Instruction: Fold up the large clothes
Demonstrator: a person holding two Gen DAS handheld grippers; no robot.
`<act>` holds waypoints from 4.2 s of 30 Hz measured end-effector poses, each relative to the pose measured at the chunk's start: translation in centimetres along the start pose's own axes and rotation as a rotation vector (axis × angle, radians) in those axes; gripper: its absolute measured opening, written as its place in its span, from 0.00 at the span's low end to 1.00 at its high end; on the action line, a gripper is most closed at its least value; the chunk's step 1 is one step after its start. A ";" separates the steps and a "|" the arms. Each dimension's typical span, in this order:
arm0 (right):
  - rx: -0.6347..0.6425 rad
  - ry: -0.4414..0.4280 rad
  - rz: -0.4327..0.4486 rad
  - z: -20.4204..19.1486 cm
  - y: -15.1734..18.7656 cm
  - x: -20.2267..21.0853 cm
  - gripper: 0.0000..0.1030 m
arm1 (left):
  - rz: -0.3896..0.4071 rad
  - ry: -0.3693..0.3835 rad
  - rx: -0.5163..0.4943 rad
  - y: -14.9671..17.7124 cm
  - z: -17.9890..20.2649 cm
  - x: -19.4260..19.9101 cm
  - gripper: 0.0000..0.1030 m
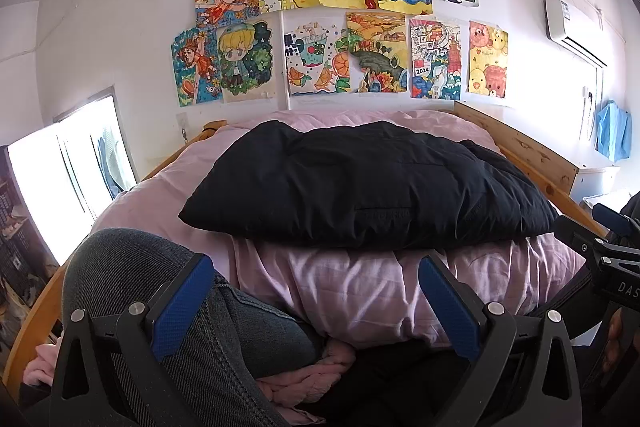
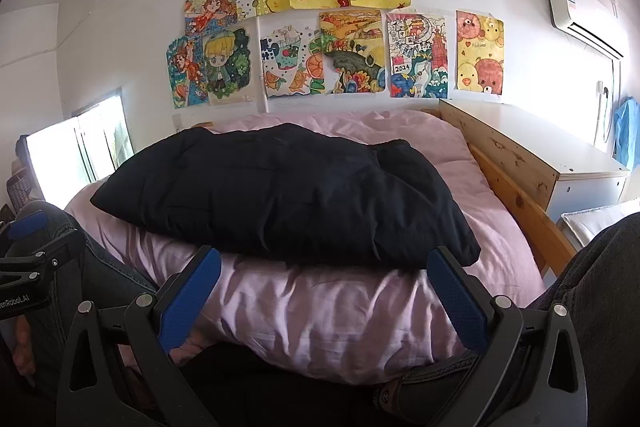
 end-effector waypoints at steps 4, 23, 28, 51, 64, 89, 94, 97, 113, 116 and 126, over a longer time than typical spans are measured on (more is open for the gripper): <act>-0.001 0.000 0.001 0.0 0.0 0.0 0.99 | 0.000 0.000 -0.001 0.0 0.0 0.0 1.00; -0.004 0.000 -0.001 0.1 0.1 0.0 0.99 | 0.001 -0.002 -0.002 0.0 0.1 0.0 1.00; -0.013 0.004 -0.003 -0.1 0.3 -0.1 0.99 | 0.002 -0.002 -0.004 0.1 0.1 0.0 1.00; -0.015 0.005 -0.003 -0.1 0.3 -0.1 0.99 | 0.003 -0.003 -0.008 0.1 0.0 0.0 1.00; -0.019 0.007 -0.004 -0.3 0.4 -0.1 0.99 | 0.004 -0.003 -0.010 0.2 0.0 0.0 1.00; -0.023 0.007 -0.005 -0.4 0.5 0.0 0.99 | 0.006 -0.002 -0.015 0.2 -0.2 -0.1 1.00; -0.025 0.007 -0.005 -0.4 0.4 0.0 0.99 | 0.006 -0.001 -0.016 0.2 -0.1 -0.1 1.00; -0.025 0.006 -0.006 -0.4 0.4 0.0 0.99 | -0.004 -0.017 -0.017 0.4 -0.3 -0.3 1.00; -0.027 0.007 -0.007 -0.3 0.4 0.0 0.99 | -0.007 -0.051 -0.020 0.3 -2.6 -1.0 1.00; -0.027 0.006 -0.007 -0.3 0.4 0.0 0.99 | -0.007 -0.050 -0.022 0.3 -2.7 -1.0 1.00; -0.029 0.007 -0.008 -0.4 0.4 0.0 0.99 | -0.006 -0.049 -0.024 0.3 -2.7 -1.0 1.00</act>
Point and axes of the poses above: each gripper's, at about its wrist camera, not at the fingertips, and x roughly against the way its jaws point, z to its right, y to its underside, the point moved 8 cm from there along -x, roughly the way its jaws point, and after that the axes turned 3 degrees about -z, right-handed, at the moved point
